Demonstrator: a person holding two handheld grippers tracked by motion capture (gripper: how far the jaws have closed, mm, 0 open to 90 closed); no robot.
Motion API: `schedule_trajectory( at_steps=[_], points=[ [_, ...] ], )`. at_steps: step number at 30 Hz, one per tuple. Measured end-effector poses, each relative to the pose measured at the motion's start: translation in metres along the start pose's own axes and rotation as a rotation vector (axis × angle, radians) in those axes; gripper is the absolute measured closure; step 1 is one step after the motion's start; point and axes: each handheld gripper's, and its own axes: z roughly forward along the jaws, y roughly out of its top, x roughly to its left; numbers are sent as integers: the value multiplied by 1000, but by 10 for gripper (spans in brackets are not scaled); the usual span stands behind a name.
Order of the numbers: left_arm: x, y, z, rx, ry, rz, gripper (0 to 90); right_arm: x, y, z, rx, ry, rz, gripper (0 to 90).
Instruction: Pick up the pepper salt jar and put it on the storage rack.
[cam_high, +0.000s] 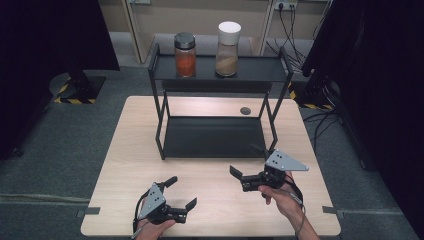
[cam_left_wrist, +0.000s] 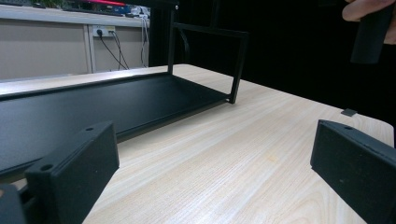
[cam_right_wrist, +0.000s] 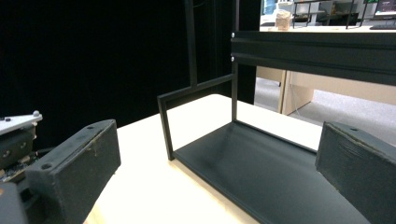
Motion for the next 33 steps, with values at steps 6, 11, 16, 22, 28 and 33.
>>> schedule_trajectory(
  at_steps=[6, 11, 16, 22, 28, 33],
  points=[
    [0, 0, 0, 0, 1, 1, 4, 4, -10, -2, -4, -1, 1, 3],
    [0, 0, 0, -1, 2, 1, 3, 7, -19, -3, 8, -2, -1, 3],
    [0, 0, 0, 0, 3, 2, 4, 9, -27, -2, 20, 0, -1, 3],
    [0, 0, 0, 0, 3, 3, 4, 11, -34, -2, 29, 0, -11, 3],
    [0, 0, -1, 0, 6, 4, 3, 12, -41, -2, 28, 2, -3, 3],
    [0, 0, 0, 0, 10, 2, 4, 13, -48, -1, 25, 7, -5, 3]
  ],
)
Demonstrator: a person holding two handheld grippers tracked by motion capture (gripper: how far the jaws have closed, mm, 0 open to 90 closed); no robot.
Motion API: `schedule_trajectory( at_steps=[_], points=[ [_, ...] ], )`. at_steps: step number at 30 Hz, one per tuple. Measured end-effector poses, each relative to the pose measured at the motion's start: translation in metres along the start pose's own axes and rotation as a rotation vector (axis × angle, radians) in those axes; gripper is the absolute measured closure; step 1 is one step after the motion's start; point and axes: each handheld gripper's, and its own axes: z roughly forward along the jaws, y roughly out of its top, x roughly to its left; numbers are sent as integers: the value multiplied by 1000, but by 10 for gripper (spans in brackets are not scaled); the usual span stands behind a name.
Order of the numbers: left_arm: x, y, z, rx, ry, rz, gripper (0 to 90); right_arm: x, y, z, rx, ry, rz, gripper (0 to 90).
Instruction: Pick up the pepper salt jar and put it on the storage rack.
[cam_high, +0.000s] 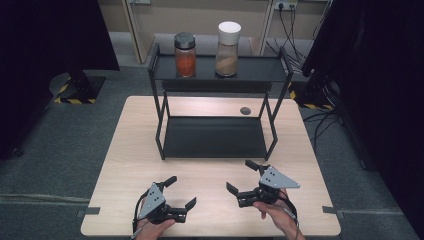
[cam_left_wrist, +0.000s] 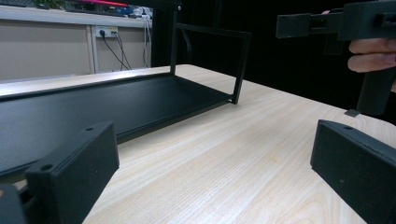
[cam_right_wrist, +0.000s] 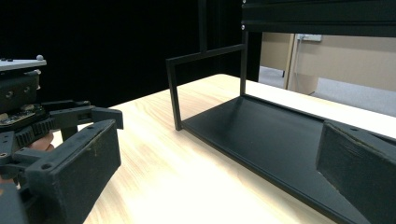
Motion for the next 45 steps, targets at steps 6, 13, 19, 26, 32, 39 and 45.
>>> schedule_trajectory(
  at_steps=[6, 13, 19, 26, 32, 39, 45],
  points=[
    [0, 0, 0, -3, 2, -1, 4, 0, -8, 2, 9, 6, 7, 3],
    [0, 0, 0, -3, 4, -7, 4, 0, -14, 2, 12, 3, 13, 3],
    [1, 0, 2, 1, 7, -8, 4, -2, -18, 1, 10, 0, 9, 3],
    [0, 0, 1, -2, 10, -9, 4, -3, -26, -1, 25, -6, 17, 3],
    [1, -1, 1, -3, 14, -12, 4, -5, -30, -1, 28, -9, 27, 3],
    [0, -1, 1, -1, 10, -8, 3, -5, -32, -3, 28, -16, 26, 3],
    [0, -1, 1, -5, 10, -7, 4, -5, -32, -4, 25, -21, 26, 3]
  ],
)
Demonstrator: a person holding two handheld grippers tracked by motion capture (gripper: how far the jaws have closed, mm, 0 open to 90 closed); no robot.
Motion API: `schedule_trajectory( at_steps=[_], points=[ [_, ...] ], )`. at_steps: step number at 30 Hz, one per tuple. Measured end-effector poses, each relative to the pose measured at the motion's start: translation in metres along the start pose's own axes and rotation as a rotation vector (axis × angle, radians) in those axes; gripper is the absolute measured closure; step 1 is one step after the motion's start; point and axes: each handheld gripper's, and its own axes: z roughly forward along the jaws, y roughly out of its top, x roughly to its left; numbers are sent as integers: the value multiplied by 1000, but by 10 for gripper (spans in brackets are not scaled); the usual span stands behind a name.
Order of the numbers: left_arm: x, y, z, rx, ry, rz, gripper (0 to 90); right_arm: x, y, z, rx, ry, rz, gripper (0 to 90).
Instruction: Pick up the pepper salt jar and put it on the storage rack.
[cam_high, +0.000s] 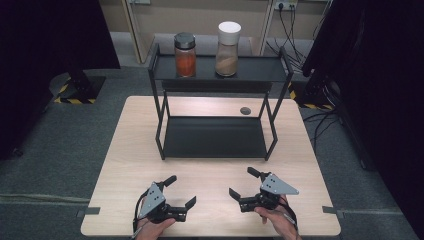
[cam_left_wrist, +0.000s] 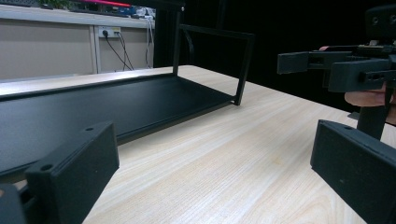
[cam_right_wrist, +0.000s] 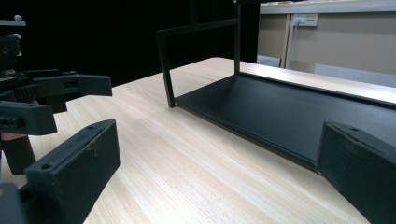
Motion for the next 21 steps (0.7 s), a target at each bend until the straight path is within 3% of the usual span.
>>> schedule_trajectory(
  at_steps=[21],
  points=[
    [0, 1, 0, -1, 0, 3, 4, 0, -1, 0, 3, 1, 3, 3]
  ],
)
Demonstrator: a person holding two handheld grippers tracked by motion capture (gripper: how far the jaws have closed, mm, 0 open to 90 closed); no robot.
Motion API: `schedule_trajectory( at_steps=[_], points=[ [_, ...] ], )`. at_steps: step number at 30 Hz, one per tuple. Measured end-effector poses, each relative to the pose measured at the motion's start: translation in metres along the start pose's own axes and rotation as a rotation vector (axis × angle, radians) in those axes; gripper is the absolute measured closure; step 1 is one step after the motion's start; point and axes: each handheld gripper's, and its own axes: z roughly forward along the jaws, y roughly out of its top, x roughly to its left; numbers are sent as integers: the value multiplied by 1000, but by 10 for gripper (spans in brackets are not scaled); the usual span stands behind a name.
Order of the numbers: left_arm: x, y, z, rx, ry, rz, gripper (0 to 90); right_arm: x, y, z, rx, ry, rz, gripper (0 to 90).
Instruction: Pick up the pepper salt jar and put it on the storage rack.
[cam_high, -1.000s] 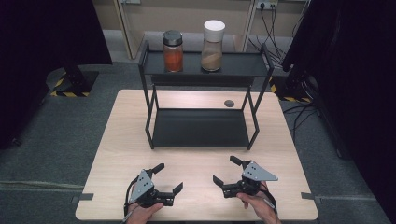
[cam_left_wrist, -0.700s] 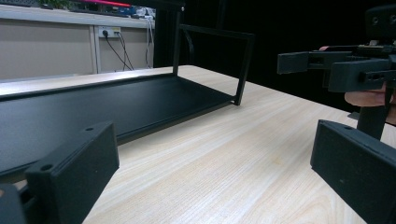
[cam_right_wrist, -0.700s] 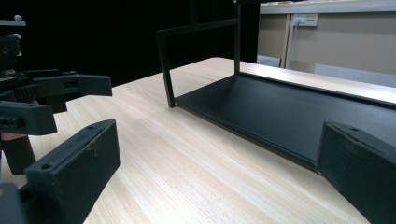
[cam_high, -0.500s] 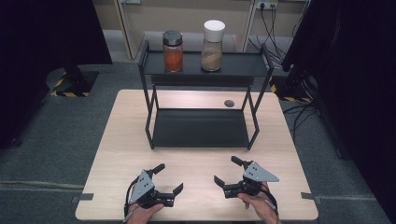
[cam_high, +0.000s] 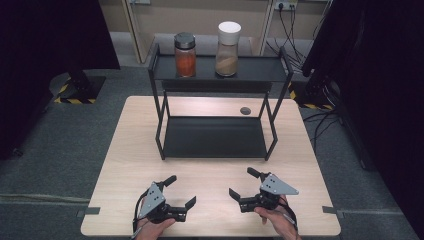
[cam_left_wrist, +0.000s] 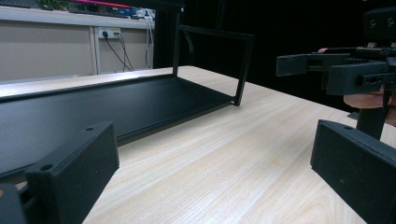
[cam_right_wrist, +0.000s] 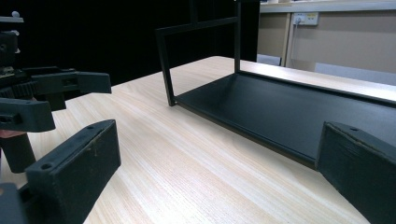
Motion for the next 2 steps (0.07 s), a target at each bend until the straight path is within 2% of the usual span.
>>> schedule_trajectory(
  at_steps=[2],
  points=[
    [0, 0, 0, 0, 0, -1, 4, -1, 0, 0, -1, 0, 0, 3]
  ],
)
